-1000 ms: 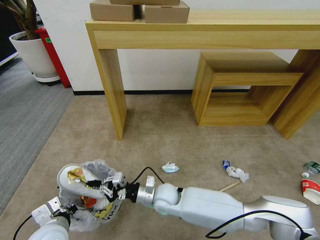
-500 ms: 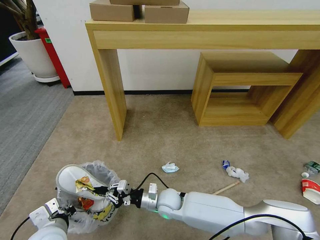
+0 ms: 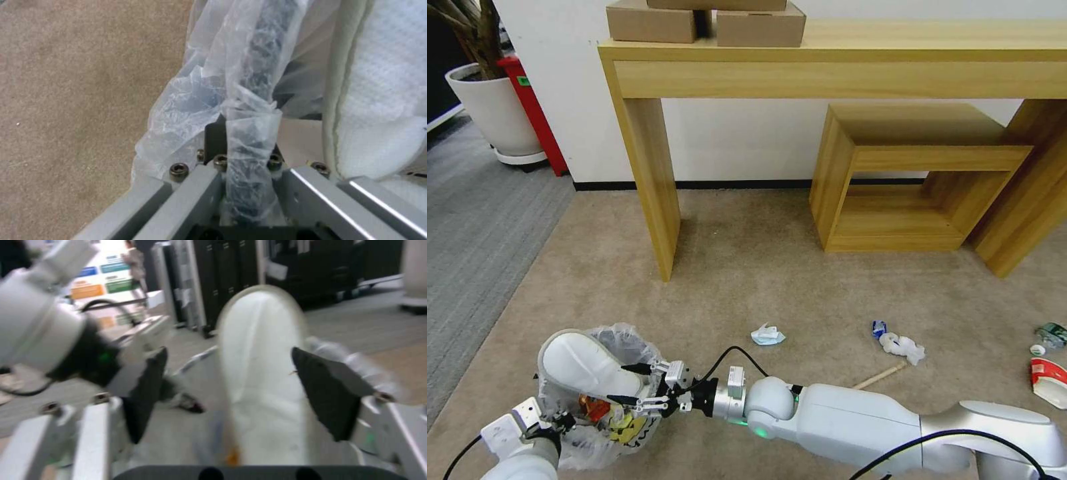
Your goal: Pick up the trash bin and place the garbage on the floor into it.
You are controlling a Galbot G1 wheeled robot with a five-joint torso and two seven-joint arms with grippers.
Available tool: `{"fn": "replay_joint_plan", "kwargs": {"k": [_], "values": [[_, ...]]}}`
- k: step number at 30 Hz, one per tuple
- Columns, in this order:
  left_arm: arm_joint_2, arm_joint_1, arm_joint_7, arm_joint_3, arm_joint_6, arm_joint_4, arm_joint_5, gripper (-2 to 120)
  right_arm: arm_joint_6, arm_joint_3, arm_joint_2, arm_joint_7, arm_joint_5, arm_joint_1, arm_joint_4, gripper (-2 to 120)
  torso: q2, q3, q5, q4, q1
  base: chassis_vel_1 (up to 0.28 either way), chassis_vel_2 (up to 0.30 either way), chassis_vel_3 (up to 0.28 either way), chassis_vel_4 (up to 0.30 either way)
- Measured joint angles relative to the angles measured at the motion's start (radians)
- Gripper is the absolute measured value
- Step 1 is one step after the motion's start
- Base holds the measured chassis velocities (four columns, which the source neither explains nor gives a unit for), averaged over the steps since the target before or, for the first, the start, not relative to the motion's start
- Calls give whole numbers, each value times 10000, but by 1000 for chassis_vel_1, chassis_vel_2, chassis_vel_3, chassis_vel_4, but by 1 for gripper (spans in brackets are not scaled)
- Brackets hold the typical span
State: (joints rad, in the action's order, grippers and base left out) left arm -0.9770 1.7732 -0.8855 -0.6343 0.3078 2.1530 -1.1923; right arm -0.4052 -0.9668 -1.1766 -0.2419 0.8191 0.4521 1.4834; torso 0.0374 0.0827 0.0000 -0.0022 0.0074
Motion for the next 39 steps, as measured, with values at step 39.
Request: {"fn": "replay_joint_plan", "kwargs": {"k": [39], "values": [[277,421,-82,-218,39,898,-361,0,726,8637,1693,5677,-3404,5159,1522,100,0,-1,0,-3,0,0,0,0,0]]}}
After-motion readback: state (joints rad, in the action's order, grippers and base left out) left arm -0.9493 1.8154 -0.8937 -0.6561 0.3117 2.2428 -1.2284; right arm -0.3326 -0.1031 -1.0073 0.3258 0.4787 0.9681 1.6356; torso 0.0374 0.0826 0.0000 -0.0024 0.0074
